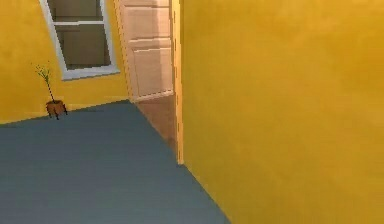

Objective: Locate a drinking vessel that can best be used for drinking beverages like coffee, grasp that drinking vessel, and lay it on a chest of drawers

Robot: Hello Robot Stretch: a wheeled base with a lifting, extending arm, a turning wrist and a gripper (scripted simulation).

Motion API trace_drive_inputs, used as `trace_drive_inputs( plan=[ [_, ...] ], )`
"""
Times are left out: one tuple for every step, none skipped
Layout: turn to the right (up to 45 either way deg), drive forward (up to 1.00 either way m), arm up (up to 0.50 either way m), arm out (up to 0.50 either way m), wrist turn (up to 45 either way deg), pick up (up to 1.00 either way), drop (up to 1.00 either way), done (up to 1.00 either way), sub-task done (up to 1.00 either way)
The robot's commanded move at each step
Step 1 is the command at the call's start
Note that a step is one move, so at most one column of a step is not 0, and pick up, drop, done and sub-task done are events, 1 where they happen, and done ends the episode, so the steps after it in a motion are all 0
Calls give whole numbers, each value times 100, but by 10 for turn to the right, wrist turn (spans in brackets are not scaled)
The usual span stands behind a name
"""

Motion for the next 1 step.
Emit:
trace_drive_inputs(
  plan=[
    [0, 10, 0, 0, 0, 0, 0, 0, 0]
  ],
)
